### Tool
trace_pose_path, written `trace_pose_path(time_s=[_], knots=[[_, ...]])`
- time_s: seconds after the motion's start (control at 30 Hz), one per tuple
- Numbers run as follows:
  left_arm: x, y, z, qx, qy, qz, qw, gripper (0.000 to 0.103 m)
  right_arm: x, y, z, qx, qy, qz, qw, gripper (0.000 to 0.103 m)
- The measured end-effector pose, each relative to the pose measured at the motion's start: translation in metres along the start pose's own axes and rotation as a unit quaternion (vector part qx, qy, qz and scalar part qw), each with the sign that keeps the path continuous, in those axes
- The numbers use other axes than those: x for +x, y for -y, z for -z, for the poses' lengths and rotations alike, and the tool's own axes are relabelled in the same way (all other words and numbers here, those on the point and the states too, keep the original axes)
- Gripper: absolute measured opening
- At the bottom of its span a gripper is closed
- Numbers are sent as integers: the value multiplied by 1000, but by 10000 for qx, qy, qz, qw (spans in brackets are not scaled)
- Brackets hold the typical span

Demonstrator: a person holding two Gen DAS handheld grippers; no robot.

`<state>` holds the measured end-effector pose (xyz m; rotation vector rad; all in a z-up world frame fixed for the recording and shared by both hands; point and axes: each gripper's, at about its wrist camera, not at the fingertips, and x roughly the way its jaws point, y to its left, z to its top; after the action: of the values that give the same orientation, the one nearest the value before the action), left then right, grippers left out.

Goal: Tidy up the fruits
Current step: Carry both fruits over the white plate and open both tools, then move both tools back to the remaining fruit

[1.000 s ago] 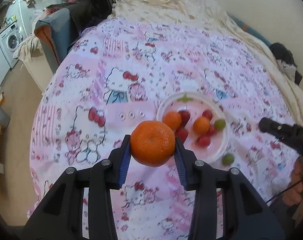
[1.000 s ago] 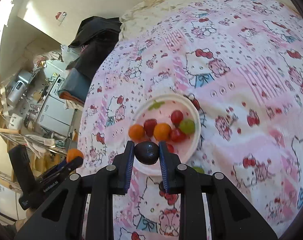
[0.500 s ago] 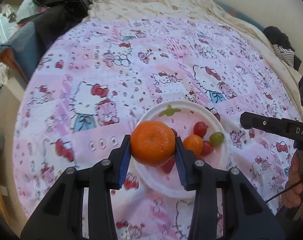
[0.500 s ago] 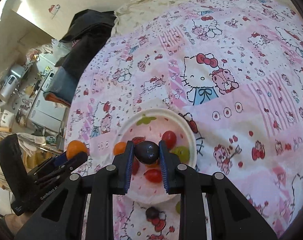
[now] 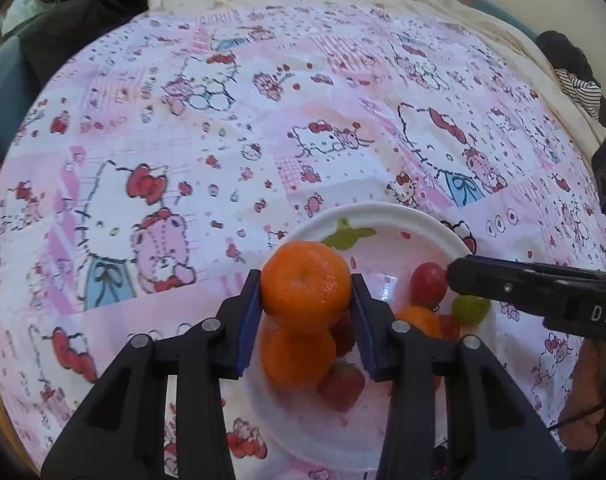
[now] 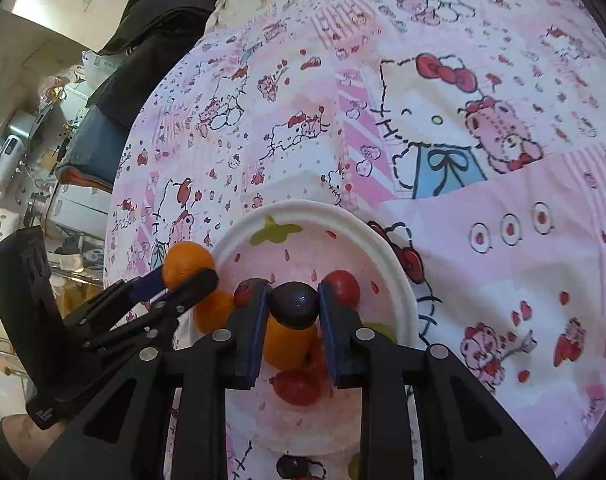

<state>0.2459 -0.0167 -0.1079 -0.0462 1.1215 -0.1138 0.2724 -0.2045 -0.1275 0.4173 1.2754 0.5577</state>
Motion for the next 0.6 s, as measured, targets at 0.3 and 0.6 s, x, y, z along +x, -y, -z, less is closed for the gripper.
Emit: trace_pose_path(time_s=[0.3, 0.6], knots=[[4, 2, -2, 50, -61, 63, 9999, 57, 13, 17, -2, 383, -149, -209, 9989, 30], [-13, 7, -1, 165, 132, -77, 9997, 73, -13, 12, -8, 336, 196, -284, 9988, 67]])
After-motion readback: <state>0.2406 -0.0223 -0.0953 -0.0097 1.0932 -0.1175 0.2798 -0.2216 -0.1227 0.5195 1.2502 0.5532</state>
